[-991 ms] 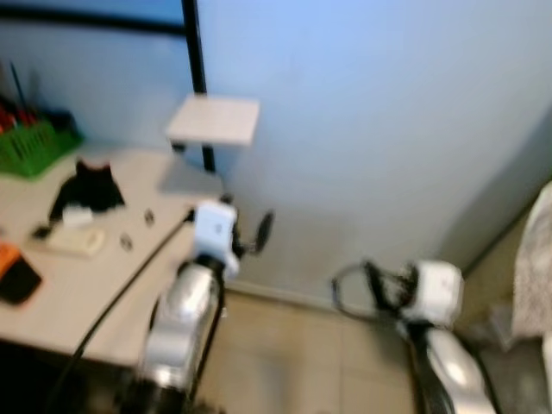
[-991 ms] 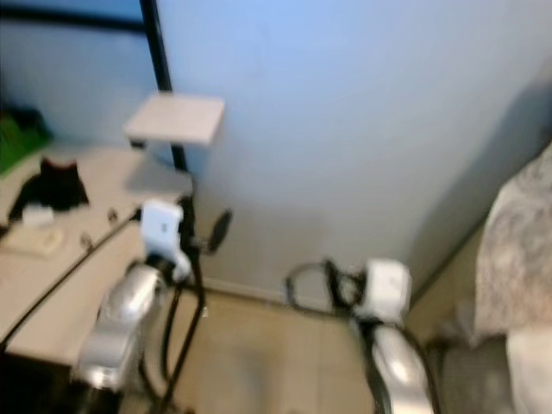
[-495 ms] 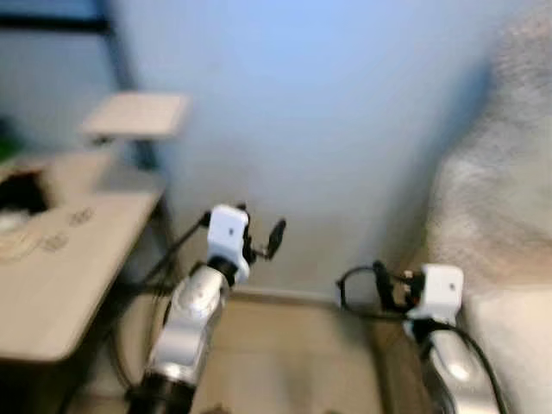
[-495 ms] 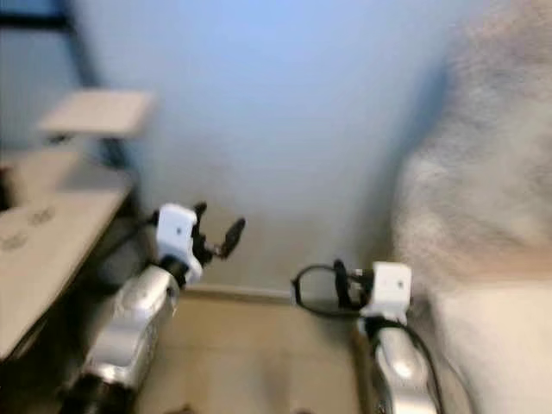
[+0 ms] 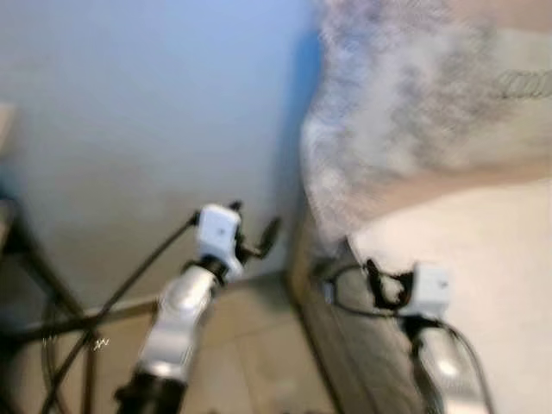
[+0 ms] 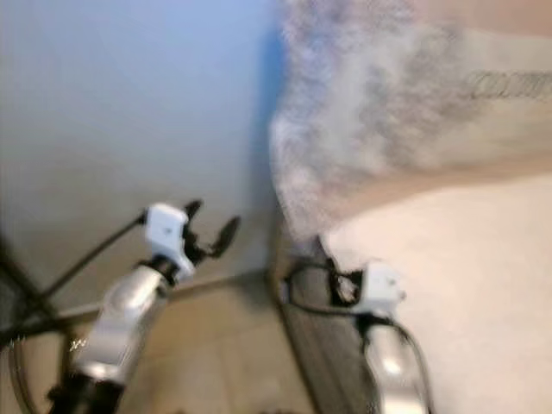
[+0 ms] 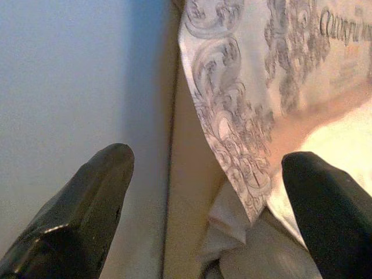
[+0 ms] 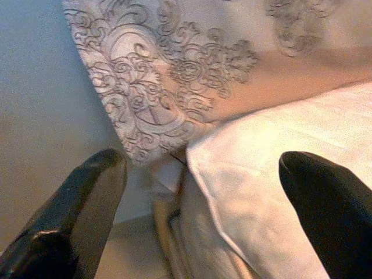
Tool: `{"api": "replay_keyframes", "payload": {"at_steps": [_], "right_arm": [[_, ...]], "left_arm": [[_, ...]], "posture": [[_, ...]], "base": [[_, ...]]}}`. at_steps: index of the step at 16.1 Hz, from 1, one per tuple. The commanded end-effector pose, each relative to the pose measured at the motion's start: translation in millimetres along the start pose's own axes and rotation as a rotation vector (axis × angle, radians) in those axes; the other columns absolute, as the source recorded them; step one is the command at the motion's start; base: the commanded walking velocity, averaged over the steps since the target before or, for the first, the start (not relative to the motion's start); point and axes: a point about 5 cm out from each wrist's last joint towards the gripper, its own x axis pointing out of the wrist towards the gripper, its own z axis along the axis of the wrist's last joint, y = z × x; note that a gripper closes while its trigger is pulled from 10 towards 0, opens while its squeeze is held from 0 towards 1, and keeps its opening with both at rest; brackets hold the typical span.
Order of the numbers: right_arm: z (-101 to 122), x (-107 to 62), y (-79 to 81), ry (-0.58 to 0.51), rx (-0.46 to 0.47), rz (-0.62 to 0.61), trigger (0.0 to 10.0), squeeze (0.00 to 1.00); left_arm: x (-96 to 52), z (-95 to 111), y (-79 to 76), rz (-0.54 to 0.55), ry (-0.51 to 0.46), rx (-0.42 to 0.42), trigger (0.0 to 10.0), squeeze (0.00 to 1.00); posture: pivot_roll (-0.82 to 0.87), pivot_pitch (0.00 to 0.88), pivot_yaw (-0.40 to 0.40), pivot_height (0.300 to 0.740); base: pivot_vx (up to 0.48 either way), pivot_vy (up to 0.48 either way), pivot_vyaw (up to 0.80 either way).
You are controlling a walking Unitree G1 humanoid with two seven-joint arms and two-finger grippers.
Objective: Clean up the room
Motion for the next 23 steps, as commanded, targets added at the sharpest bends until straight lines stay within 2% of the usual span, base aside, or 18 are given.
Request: {"api": "replay_keyframes", "payload": {"at_steps": [1,2,3,4,5,6,8,10,12,14,15,16,19,21,23], "right_arm": [[4.7,-0.3,-6.9,-0.03,-0.016,-0.031,10.0,0.0],[5.9,-0.7,-7.7,-0.041,-0.015,-0.04,10.0,0.0],[10.1,-5.1,-16.9,-0.073,-0.009,-0.093,10.0,0.0],[9.6,-8.6,-21.9,-0.073,-0.009,-0.11,10.0,0.0],[5.0,-8.6,-21.5,-0.051,-0.02,-0.093,10.0,0.0],[3.3,-7.1,-20.4,-0.044,-0.024,-0.084,10.0,0.0],[8.8,-0.2,-15.8,-0.069,-0.031,-0.067,10.0,0.0],[16.1,3.7,-10.5,-0.112,-0.076,-0.03,10.0,0.0],[29.3,6.2,-6.6,-0.18,-0.125,-0.003,10.0,0.0],[37.2,8.3,-8.5,-0.209,-0.091,-0.028,10.0,0.0],[34.1,6.1,-9.0,-0.204,-0.102,-0.03,10.0,0.0],[40.7,5.4,-3.5,-0.257,-0.166,-0.006,10.0,0.0],[69.3,11.2,-0.7,-0.371,-0.187,-0.024,10.0,0.0],[72.0,12.3,-3.7,-0.367,-0.162,-0.047,10.0,0.0],[63.5,12.1,-7.3,-0.337,-0.164,-0.07,10.0,0.0]], "left_arm": [[0.9,1.2,0.7,0.011,-0.017,-0.006,10.0,0.0],[0.3,1.0,2.0,0.019,-0.021,-0.003,10.0,0.0],[-8.6,5.1,9.5,0.06,-0.073,0.055,10.0,0.0],[-12.6,5.3,10.6,0.057,-0.083,0.04,10.0,0.0],[-6.0,0.4,5.2,0.038,-0.032,0.03,10.0,0.0],[-1.6,0.4,2.2,0.023,-0.028,-0.004,10.0,0.0],[1.7,5.2,-0.9,-0.009,-0.068,-0.056,10.0,0.0],[2.5,0.5,-0.4,-0.005,-0.041,-0.03,10.0,0.0],[4.8,4.6,2.0,0.018,-0.061,0.002,10.0,0.0],[7.1,10.2,1.2,0.017,-0.085,0.023,10.0,0.0],[7.0,16.1,1.1,0.02,-0.122,0.013,10.0,0.0],[6.7,17.8,2.1,0.035,-0.139,0.016,10.0,0.0],[12.4,15.6,2.7,0.053,-0.107,0.051,10.0,0.0],[15.7,16.2,1.8,0.05,-0.103,0.05,10.0,0.0],[14.7,16.2,0.3,0.05,-0.115,0.038,10.0,0.0]], "posture": [[0.13,0.0,-0.032,0.732],[0.13,0.0,-0.034,0.732],[0.13,0.0,-0.039,0.732],[0.13,0.0,-0.042,0.732],[0.14,0.0,-0.047,0.732],[0.14,0.0,-0.047,0.732],[0.14,0.0,-0.047,0.732],[0.14,0.0,-0.046,0.732],[0.13,0.0,-0.043,0.732],[0.13,0.0,-0.042,0.732],[0.13,0.0,-0.04,0.732],[0.12,0.0,-0.027,0.732],[0.11,0.0,-0.023,0.732],[0.11,0.0,-0.026,0.732],[0.11,0.0,-0.028,0.732]], "base": [[0.0,0.0,-0.73],[0.0,0.0,-0.73],[0.0,0.0,-0.74],[0.0,0.0,-0.73],[0.0,0.0,-0.74],[0.0,0.0,-0.74],[0.0,-0.48,-0.73],[0.0,0.0,-0.74],[0.0,0.0,-0.73],[0.0,0.0,-0.74],[0.0,0.0,-0.74],[0.0,0.0,-0.73],[0.0,0.0,-0.74],[0.0,0.0,-0.74],[0.0,0.0,-0.74]]}}
